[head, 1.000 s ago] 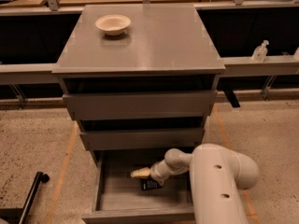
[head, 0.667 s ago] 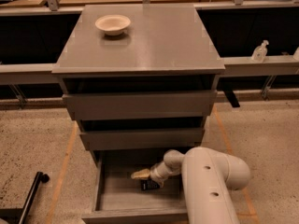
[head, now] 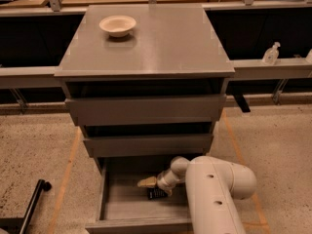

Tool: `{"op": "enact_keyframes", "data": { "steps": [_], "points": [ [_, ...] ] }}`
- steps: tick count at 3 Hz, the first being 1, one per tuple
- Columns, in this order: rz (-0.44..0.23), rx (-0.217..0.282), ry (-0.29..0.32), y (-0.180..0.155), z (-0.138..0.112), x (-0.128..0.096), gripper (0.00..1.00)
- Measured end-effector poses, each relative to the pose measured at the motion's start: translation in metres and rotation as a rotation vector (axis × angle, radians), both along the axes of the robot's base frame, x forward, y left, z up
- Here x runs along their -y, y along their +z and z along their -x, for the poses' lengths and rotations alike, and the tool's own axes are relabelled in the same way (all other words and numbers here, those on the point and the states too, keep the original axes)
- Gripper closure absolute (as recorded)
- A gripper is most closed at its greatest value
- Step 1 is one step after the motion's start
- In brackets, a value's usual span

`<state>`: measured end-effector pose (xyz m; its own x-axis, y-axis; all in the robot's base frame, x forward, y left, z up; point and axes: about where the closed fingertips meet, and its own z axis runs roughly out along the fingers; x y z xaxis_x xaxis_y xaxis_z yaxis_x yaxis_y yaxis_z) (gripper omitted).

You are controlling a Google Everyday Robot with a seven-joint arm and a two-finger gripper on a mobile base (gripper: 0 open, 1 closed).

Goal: Pick rxbar blueberry from bottom drawer and place on counter

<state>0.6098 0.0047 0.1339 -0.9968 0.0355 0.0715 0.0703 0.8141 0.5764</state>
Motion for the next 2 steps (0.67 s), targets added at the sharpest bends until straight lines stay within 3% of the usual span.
{"op": "enact_keyframes", "data": {
  "steps": [2],
  "points": [
    [0.000,0.000,0.000,0.0028,0.0000,0.0000,0.42]
  ]
}}
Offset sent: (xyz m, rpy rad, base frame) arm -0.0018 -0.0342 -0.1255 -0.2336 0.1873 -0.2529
